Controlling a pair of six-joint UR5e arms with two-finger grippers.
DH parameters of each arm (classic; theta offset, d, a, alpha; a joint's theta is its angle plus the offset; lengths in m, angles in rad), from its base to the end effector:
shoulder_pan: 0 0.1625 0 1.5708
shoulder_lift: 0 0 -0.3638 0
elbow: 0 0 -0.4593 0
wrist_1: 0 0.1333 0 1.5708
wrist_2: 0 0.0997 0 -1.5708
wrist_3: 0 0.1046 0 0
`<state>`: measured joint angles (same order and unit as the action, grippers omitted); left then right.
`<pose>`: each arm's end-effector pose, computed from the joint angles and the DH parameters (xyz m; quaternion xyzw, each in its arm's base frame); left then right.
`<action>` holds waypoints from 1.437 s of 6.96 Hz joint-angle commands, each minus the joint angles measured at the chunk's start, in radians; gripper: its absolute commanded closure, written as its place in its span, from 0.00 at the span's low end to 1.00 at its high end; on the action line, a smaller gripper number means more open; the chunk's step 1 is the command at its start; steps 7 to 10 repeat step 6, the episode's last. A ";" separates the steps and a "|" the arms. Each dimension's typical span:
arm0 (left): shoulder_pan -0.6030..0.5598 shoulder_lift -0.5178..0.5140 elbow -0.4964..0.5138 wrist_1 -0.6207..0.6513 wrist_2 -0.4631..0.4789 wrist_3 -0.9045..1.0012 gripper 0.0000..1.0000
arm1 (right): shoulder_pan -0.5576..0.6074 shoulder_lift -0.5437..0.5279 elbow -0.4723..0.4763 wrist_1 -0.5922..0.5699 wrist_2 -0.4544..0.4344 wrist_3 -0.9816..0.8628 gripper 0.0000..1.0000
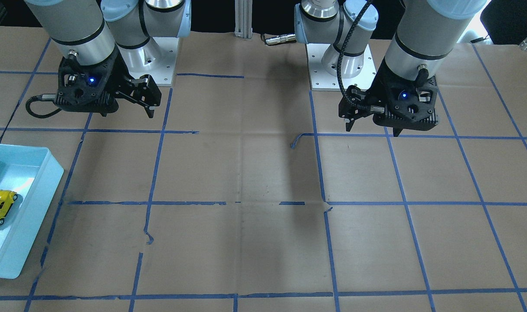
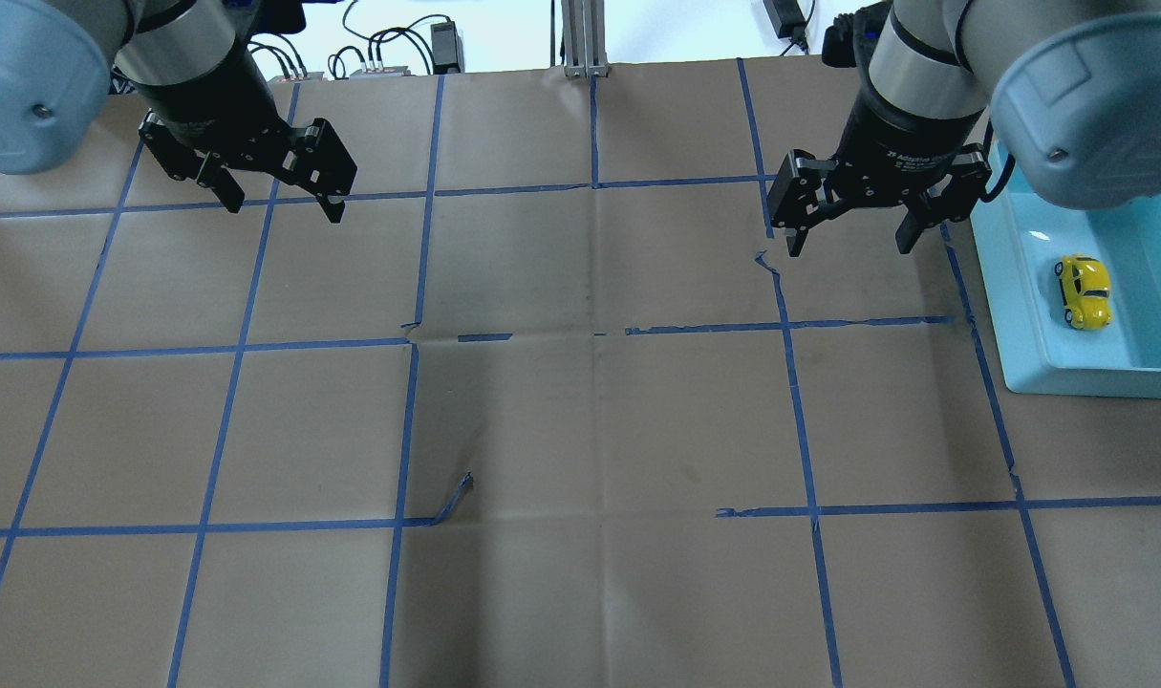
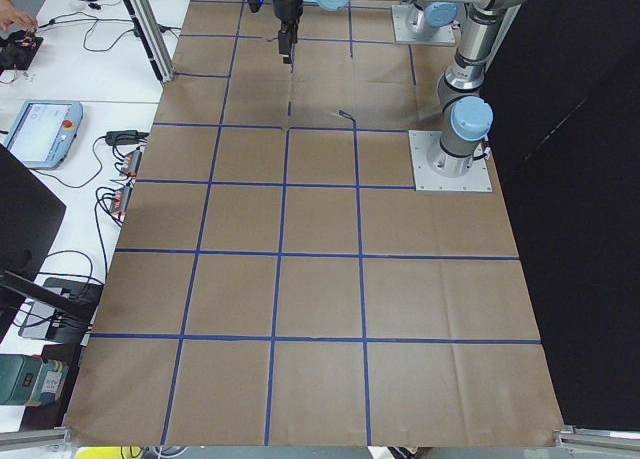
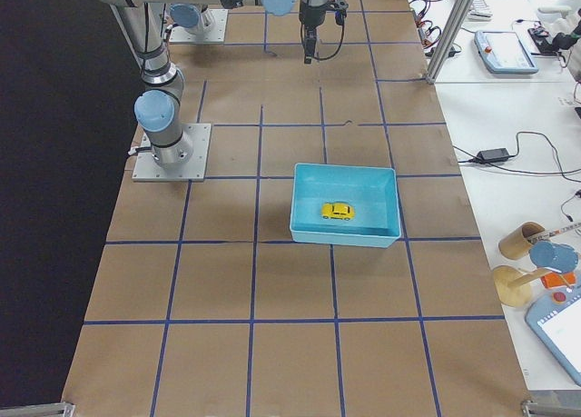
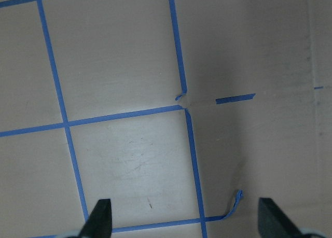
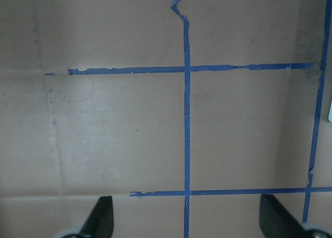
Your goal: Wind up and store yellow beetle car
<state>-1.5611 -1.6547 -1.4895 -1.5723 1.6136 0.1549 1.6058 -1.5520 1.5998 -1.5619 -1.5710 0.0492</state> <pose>-0.1231 -0.5903 0.4189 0.0726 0.9971 0.0038 0.0212 0.1528 -0.5542 0.3942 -0.0071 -0.9996 -0.0283 0.0013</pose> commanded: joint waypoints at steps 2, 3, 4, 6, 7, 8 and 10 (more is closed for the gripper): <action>-0.001 0.001 0.000 0.000 0.002 0.000 0.00 | -0.001 0.003 -0.001 0.003 -0.029 -0.005 0.00; 0.001 0.001 0.000 0.000 0.002 0.002 0.00 | 0.000 0.003 -0.003 -0.003 -0.029 -0.005 0.00; -0.001 0.001 -0.002 0.000 0.002 0.002 0.00 | 0.002 0.003 -0.003 -0.012 -0.027 -0.003 0.00; -0.001 0.001 -0.002 0.000 0.002 0.000 0.00 | 0.002 0.021 -0.004 -0.033 -0.026 0.004 0.00; -0.001 0.001 -0.002 0.000 0.002 0.000 0.00 | 0.002 0.021 -0.004 -0.033 -0.026 0.004 0.00; -0.001 0.001 -0.002 0.000 0.002 0.000 0.00 | 0.002 0.021 -0.004 -0.033 -0.026 0.004 0.00; -0.001 0.001 -0.002 0.000 0.002 0.000 0.00 | 0.002 0.021 -0.004 -0.033 -0.026 0.004 0.00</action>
